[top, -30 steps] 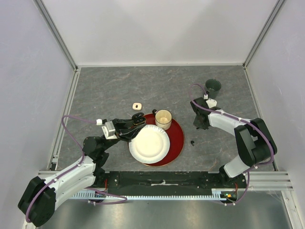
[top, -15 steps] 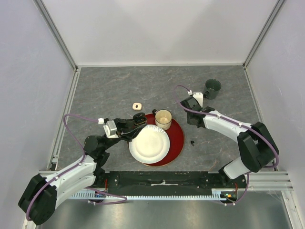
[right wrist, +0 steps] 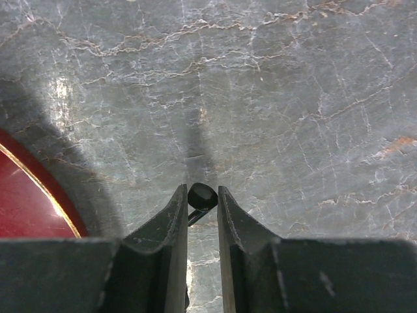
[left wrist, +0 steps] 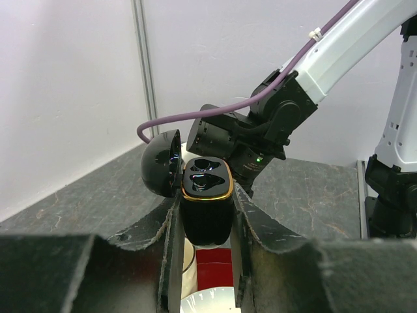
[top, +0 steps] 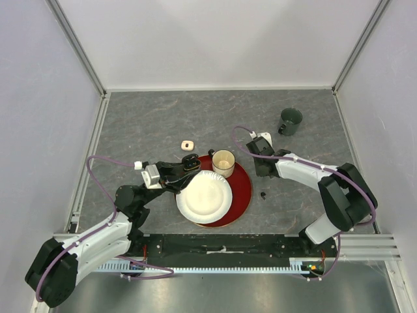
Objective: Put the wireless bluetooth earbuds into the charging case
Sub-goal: Pick up the earbud from the center of the board.
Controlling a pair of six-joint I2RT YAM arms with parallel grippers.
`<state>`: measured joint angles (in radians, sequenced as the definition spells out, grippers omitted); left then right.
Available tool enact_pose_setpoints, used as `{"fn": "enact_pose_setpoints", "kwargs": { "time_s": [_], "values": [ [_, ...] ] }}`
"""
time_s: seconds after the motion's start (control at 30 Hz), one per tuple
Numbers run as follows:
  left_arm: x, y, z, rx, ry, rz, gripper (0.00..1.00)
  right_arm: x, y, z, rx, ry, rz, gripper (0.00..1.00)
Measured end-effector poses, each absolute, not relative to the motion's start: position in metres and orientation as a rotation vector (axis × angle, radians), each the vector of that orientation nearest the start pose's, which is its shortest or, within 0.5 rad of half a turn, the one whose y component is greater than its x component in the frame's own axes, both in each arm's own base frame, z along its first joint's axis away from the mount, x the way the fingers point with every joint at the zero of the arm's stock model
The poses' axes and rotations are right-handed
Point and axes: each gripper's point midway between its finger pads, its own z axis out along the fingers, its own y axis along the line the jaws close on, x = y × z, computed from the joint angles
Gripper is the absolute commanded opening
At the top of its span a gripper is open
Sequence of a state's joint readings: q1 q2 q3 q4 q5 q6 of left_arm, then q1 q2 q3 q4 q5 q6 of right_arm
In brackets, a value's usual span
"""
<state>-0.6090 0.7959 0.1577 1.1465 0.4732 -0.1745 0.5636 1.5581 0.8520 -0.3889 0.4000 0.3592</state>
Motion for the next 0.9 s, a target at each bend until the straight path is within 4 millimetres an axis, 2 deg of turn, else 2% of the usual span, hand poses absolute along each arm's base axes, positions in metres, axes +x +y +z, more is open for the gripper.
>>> {"fn": "enact_pose_setpoints", "kwargs": {
  "time_s": [0.23, 0.47, 0.57, 0.73, 0.9],
  "values": [
    [0.185, -0.234, 0.280, 0.668, 0.961, -0.946, 0.02, 0.296, 0.126, 0.018, -0.195, 2.573, -0.190, 0.25],
    [0.184, -0.233, 0.282, 0.667, 0.952, -0.946, 0.02, 0.297, 0.125, 0.018, -0.217, 2.570, -0.196, 0.42],
    [0.184, -0.233, 0.282, 0.667, 0.952, -0.946, 0.02, 0.297, 0.124, 0.018, -0.217, 2.570, -0.202, 0.54],
    [0.184, -0.234, 0.282, 0.668, 0.954, -0.946, 0.02, 0.299, 0.126, 0.020, -0.159, 2.568, -0.188, 0.55],
    [0.184, -0.234, 0.283, 0.668, 0.950, -0.946, 0.02, 0.295, 0.129, 0.019, 0.001, 2.594, -0.164, 0.53]
  ]
}}
